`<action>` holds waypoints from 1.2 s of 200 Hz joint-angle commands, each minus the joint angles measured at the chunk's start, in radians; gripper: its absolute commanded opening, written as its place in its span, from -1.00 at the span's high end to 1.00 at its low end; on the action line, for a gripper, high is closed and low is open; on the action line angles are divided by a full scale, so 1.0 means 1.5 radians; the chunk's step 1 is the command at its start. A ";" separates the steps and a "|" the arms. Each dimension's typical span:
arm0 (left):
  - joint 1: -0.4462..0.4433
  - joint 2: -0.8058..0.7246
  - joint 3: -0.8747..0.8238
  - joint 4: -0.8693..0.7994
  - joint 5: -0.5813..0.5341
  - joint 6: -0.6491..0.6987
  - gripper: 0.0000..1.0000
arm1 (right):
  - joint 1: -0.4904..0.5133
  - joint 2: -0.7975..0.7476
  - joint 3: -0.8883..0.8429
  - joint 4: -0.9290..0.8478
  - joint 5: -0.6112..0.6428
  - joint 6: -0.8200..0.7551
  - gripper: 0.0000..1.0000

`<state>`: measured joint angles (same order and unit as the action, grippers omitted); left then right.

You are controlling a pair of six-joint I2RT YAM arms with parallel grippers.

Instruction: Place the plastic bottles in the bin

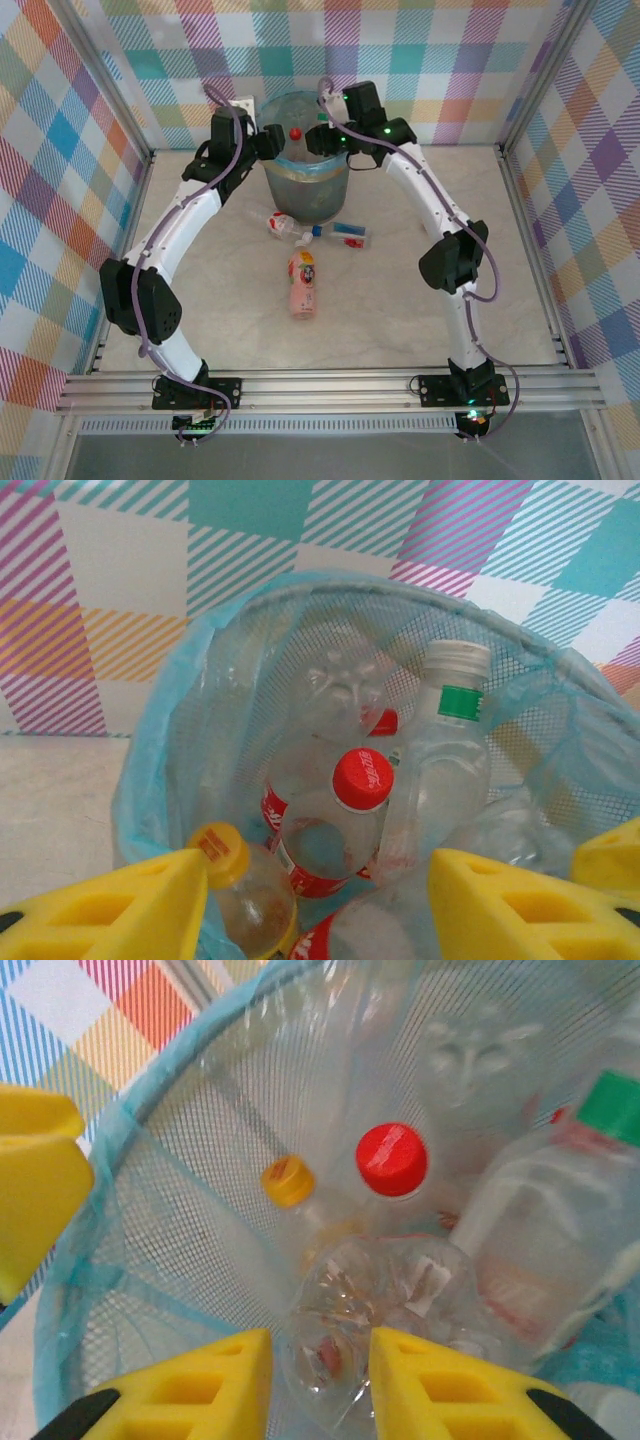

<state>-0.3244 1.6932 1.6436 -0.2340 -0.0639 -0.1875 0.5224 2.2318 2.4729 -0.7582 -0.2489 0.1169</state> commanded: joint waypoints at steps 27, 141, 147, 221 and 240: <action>0.009 0.020 -0.001 0.023 0.023 -0.028 -0.19 | 0.010 0.059 0.023 -0.075 -0.022 -0.057 0.35; 0.010 -0.002 0.106 -0.020 0.042 0.001 -0.21 | 0.009 -0.051 0.094 -0.006 -0.019 0.009 -0.31; 0.010 -0.006 0.113 -0.022 0.044 0.006 -0.21 | 0.008 -0.065 0.091 0.004 -0.012 0.012 -0.34; -0.031 -0.031 0.216 -0.148 0.113 0.099 -0.24 | -0.059 -0.208 -0.057 -0.048 0.116 0.002 -0.41; -0.075 -0.016 0.246 -0.189 0.106 0.135 -0.25 | -0.109 -0.264 -0.176 -0.041 0.159 0.000 -0.45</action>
<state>-0.3592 1.6836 1.9491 -0.4129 0.0654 -0.0811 0.4458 1.8812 2.3795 -0.7788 -0.1349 0.1188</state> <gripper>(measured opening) 0.622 0.718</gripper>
